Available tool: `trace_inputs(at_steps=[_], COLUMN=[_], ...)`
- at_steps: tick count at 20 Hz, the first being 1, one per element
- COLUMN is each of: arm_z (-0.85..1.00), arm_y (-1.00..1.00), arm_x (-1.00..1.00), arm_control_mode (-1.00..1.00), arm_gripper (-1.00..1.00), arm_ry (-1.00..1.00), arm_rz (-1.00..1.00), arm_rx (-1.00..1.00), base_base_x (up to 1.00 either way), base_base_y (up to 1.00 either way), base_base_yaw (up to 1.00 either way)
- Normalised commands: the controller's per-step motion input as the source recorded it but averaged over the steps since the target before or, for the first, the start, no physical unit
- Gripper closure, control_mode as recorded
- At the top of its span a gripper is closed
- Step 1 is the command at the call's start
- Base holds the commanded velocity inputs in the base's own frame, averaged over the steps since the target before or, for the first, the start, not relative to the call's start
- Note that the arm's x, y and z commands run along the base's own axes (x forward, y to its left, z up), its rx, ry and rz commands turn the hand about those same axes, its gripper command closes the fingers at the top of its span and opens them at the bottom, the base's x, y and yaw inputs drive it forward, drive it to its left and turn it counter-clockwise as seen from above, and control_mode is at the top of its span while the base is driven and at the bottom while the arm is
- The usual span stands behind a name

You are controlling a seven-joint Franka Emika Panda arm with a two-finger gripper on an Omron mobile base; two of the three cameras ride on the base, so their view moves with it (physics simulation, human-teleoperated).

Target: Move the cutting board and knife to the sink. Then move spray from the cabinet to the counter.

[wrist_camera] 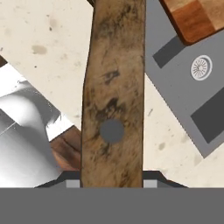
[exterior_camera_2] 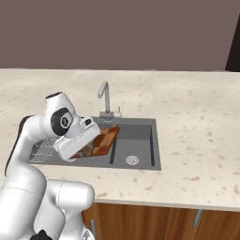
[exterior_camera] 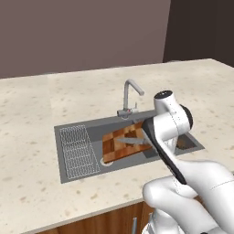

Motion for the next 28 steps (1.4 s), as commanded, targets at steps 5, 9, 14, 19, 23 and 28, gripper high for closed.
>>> trace_inputs(at_steps=[5,9,14,19,23,28], arm_z=[-0.18,-0.10,-0.30,-0.41,-0.37,-0.41], arm_y=[0.42,0.05,0.00,0.02,0.03,0.01], arm_x=[0.33,0.63,0.69,0.60,0.54,0.50], arm_control_mode=[-1.00,-1.00,-1.00,-1.00,-1.00,-1.00], arm_gripper=[1.00,1.00,1.00,1.00,1.00,1.00], arm_ry=[-0.02,0.00,0.00,0.00,0.00,0.00], arm_rz=[-0.10,-0.01,0.00,0.00,0.00,0.00], arm_rx=[0.00,0.00,0.00,0.00,0.00,0.00], base_base_x=[0.00,0.00,0.00,0.00,0.00,0.00], base_base_y=[0.00,0.00,0.00,0.00,0.00,0.00], base_base_yaw=[0.00,0.00,0.00,0.00,0.00,0.00])
